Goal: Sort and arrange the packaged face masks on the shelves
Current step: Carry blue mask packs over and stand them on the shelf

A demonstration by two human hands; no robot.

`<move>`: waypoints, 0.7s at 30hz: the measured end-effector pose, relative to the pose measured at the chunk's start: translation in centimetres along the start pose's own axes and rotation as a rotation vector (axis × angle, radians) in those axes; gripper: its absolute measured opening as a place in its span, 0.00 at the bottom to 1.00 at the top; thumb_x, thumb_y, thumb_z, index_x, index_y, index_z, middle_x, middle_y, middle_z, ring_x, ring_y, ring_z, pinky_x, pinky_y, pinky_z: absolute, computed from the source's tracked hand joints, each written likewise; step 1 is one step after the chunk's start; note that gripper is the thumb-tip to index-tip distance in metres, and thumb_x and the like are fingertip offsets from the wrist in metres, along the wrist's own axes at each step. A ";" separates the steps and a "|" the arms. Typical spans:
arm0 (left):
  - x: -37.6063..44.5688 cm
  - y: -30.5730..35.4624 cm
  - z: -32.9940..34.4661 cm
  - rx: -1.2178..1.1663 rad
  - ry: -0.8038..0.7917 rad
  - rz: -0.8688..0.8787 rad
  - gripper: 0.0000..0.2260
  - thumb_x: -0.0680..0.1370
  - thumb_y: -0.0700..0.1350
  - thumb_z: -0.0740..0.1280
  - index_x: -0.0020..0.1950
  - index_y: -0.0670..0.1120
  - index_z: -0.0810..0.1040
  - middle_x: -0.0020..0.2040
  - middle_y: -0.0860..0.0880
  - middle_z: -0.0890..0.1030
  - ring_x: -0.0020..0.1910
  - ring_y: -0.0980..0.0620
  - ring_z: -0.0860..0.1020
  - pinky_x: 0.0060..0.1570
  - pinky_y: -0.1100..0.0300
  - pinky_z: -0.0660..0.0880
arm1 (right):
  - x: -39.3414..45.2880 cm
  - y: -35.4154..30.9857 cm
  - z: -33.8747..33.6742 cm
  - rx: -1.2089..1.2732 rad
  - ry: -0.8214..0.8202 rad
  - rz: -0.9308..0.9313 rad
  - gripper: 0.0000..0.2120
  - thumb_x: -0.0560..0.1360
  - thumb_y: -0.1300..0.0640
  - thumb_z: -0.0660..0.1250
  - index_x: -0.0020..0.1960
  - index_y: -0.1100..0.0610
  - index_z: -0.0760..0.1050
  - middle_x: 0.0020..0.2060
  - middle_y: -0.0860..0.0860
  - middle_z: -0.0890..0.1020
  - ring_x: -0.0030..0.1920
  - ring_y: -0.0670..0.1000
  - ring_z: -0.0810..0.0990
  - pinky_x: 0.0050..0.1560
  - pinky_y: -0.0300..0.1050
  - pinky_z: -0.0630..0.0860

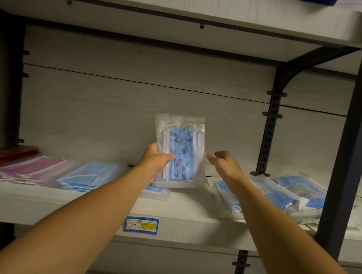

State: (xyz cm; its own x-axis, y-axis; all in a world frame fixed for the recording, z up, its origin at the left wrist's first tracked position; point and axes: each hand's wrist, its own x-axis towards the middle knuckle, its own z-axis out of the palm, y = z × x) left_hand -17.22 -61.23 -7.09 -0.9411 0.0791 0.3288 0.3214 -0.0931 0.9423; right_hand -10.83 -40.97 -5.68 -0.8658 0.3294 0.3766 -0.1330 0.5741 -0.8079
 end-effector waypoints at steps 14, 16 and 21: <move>-0.5 0.5 2.1 0.138 -0.168 -0.085 0.16 0.77 0.34 0.62 0.63 0.46 0.74 0.55 0.43 0.82 0.54 0.43 0.82 0.55 0.45 0.81 | 0.2 1.2 3.1 0.300 -0.137 0.047 0.23 0.74 0.65 0.75 0.66 0.60 0.72 0.59 0.55 0.82 0.55 0.54 0.83 0.53 0.51 0.83; -0.1 1.1 2.1 0.192 -0.147 -0.067 0.17 0.78 0.37 0.63 0.67 0.45 0.74 0.58 0.43 0.82 0.56 0.43 0.82 0.58 0.44 0.80 | 0.4 0.7 2.8 0.314 -0.105 0.051 0.23 0.73 0.65 0.76 0.64 0.58 0.72 0.55 0.53 0.83 0.51 0.52 0.83 0.46 0.46 0.83; -0.2 3.2 1.9 0.463 -0.024 -0.080 0.24 0.78 0.45 0.70 0.71 0.40 0.70 0.65 0.43 0.76 0.61 0.43 0.76 0.56 0.56 0.73 | 1.2 -1.3 2.0 0.219 -0.062 0.175 0.32 0.67 0.58 0.82 0.65 0.61 0.71 0.52 0.55 0.82 0.48 0.54 0.85 0.45 0.49 0.83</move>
State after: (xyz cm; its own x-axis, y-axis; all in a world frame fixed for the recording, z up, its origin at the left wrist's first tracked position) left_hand -15.80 -59.69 -4.01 -0.9639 0.0917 0.2501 0.2662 0.3667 0.8914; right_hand -12.68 -42.80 -5.10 -0.9118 0.3587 0.2000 -0.0745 0.3346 -0.9394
